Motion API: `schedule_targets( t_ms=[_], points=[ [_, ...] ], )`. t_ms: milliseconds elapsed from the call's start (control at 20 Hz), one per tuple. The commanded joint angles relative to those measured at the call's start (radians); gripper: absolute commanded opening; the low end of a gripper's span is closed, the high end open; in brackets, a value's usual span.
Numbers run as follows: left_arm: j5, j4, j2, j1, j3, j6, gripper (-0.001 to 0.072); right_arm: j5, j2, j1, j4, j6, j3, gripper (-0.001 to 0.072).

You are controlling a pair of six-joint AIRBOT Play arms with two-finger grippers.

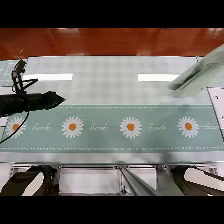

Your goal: Fold the shirts.

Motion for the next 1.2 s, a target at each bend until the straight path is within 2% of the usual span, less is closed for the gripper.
schedule_targets(
  t_ms=[0,150,250,450,550,700,750,800,850,900,1000,1050,1100,1150],
  points=[
    [0.001,0.000,0.000,-0.001,-0.001,0.000,0.0016,0.113,0.009,-0.187,0.010,-0.016,0.001,0.0030],
    [0.003,0.000,0.000,-0.001,-0.001,0.000,0.0016,0.180,0.032,-0.294,-0.055,-0.035,-0.022,0.0030],
    [0.011,0.000,0.000,-0.001,-0.001,0.000,0.0017,0.219,0.071,-0.354,-0.173,-0.028,-0.105,0.0030],
    [0.020,0.000,0.000,-0.001,-0.001,0.000,0.0016,0.223,0.224,-0.504,-0.500,0.019,-0.410,0.0031],
    [0.039,0.000,0.000,-0.001,-0.001,0.000,0.0016,0.201,0.303,-0.574,-0.663,0.092,-0.583,0.0032],
    [0.089,0.000,0.000,-0.001,-0.001,0.000,0.0016,0.163,0.402,-0.613,-0.771,0.150,-0.817,0.0035],
    [0.105,0.000,0.000,-0.001,-0.001,0.000,0.0017,0.173,0.417,-0.613,-0.808,0.176,-0.880,0.0134],
    [0.118,0.000,0.000,-0.001,-0.001,0.000,0.0016,0.185,0.426,-0.613,-0.830,0.190,-0.926,0.0372],
    [0.134,0.000,0.000,-0.001,-0.001,0.000,0.0016,0.184,0.431,-0.610,-0.825,0.185,-0.948,0.0403],
    [0.157,0.001,0.000,-0.001,-0.001,0.011,0.0017,0.181,0.433,-0.597,-0.812,0.185,-0.949,0.0403],
    [0.222,0.001,0.000,0.004,0.003,0.198,0.0016,0.131,0.433,-0.556,-0.740,0.174,-0.913,0.0403],
    [0.267,0.000,0.000,0.008,0.011,0.242,0.0017,0.087,0.433,-0.536,-0.685,0.174,-0.882,0.0402],
    [0.332,-0.001,0.000,0.010,0.028,0.231,0.0017,0.026,0.433,-0.512,-0.591,0.174,-0.842,0.0392],
    [0.391,-0.023,-0.001,0.009,0.055,0.209,0.0017,-0.041,0.433,-0.483,-0.467,0.166,-0.805,0.0286]
  ],
)
